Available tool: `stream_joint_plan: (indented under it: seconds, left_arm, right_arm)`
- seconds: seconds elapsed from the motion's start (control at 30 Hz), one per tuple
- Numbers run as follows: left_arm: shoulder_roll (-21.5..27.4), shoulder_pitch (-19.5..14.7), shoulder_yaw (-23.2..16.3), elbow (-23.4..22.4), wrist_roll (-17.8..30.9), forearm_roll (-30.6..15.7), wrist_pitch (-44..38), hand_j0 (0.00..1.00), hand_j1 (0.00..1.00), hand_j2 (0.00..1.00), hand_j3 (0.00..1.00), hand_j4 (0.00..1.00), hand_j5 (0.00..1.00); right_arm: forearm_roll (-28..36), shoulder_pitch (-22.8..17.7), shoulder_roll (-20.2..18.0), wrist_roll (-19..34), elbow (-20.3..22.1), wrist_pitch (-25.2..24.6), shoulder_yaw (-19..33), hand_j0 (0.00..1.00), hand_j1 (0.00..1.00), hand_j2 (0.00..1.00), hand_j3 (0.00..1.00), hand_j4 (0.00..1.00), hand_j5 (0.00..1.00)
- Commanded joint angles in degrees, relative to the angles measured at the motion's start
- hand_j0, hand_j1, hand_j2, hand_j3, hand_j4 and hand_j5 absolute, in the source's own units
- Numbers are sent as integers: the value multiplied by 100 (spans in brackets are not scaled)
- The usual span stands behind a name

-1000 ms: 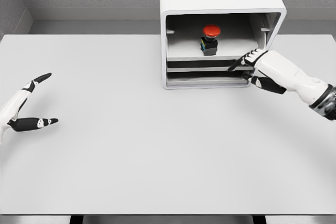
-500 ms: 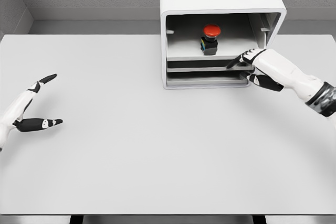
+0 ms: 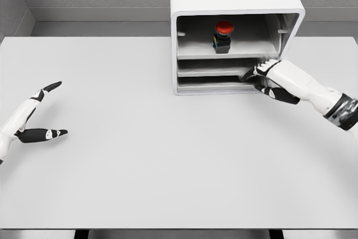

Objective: Slide open multi-storey tabletop storage cabinets and put open load switch and slide close multi-storey tabletop storage cabinets

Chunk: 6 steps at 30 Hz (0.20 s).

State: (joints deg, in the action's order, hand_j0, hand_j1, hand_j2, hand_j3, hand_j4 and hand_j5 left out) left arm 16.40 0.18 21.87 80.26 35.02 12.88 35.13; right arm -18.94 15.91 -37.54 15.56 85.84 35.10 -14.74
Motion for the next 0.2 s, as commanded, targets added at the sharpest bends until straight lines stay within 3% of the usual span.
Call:
stream_joint_plan:
  seconds: [0.0, 0.17]
  left_arm:
    - [4, 0, 1, 16, -2, -49, -13, 100, 100, 100, 100, 100, 100]
    - [4, 0, 1, 16, -2, -49, -13, 100, 100, 100, 100, 100, 100]
  right_arm:
    - [127, -52, -306, -26, 284, -10, 33, 60, 60, 60, 60, 60, 60]
    - [233, -615, -526, -35, 329, -10, 657, 60, 60, 60, 60, 60, 60]
